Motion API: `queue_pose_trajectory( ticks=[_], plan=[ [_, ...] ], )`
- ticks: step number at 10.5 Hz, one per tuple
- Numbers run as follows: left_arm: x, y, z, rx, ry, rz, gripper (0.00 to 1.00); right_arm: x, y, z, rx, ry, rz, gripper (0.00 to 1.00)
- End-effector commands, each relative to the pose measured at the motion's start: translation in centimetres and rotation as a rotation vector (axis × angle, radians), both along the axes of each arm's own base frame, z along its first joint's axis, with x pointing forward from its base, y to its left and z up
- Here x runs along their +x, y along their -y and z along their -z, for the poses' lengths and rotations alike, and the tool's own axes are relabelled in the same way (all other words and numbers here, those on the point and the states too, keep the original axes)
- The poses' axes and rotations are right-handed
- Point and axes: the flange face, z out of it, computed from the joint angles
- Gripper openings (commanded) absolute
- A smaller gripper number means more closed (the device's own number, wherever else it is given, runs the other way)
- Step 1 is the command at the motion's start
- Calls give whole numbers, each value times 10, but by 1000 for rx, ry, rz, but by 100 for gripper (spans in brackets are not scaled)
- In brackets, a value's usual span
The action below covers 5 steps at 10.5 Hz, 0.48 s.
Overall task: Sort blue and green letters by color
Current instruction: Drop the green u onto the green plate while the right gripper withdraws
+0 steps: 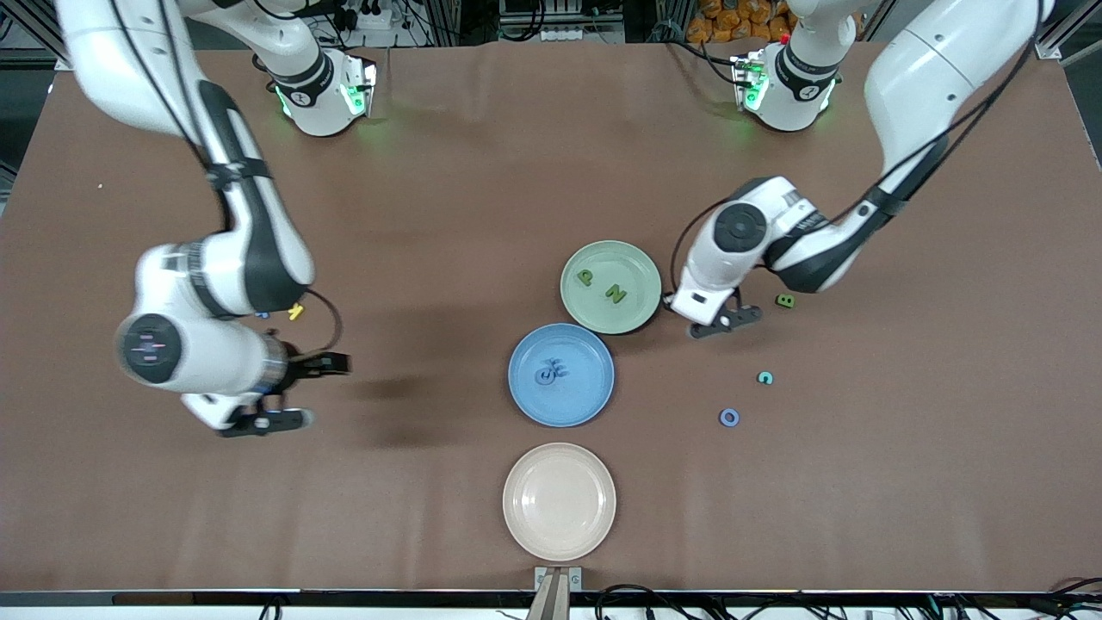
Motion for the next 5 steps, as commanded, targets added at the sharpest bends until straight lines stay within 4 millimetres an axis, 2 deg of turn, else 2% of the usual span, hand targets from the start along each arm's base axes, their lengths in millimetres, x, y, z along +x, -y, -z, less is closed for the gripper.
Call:
queue_pose_trajectory(
  ticks=[1,3,5],
  plan=[
    [-19,29,-21,4,-43,-38,0,-14,62,-45,-119,-16,5,100],
    [-40,53,-29,11,-87,-43,0,-18,110,-54,-120,-15,72,100],
    [-58,78,-32,13,-84,-52,0,-33,128,-52,-148,-20,77,100]
  ],
)
